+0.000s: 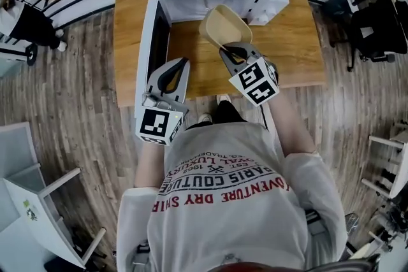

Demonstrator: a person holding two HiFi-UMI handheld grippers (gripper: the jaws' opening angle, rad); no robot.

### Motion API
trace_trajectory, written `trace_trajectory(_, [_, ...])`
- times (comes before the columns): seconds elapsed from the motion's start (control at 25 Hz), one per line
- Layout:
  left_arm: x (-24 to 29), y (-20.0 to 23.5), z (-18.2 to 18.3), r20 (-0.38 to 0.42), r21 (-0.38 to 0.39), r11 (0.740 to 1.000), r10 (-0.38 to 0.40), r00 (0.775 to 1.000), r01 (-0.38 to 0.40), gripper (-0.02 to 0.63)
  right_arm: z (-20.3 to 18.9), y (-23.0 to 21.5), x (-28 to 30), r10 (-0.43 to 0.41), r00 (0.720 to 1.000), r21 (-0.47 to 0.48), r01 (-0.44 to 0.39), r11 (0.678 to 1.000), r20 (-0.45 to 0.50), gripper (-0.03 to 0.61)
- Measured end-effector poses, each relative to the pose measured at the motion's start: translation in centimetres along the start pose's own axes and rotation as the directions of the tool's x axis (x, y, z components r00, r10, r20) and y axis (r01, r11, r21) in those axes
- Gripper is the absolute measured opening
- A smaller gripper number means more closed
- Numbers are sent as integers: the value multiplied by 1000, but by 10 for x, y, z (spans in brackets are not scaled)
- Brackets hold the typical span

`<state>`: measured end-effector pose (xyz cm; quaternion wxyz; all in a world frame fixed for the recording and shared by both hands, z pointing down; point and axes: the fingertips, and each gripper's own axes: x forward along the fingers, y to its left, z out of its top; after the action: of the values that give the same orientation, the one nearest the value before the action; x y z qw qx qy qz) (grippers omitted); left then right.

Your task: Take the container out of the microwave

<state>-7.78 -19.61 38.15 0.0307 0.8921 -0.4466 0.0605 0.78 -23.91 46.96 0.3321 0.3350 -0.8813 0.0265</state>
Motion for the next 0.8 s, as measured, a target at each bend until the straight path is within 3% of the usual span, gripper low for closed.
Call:
trace_trajectory(0.24, [-14,-8,10,22,22,999,-30,999,29,17,21,6,-45,-137,978,136,116,984,157,40])
trace_trajectory(0.44, [-16,-11,17,26,29,999,-28,999,27,16,32,-9,-81,-267,927,212,215,953,264,40])
trace_trajectory(0.8, [-16,-17,29,33,55,998,9,999,-10,15,55,-17,-124,-314,841,248,221,943,442,40])
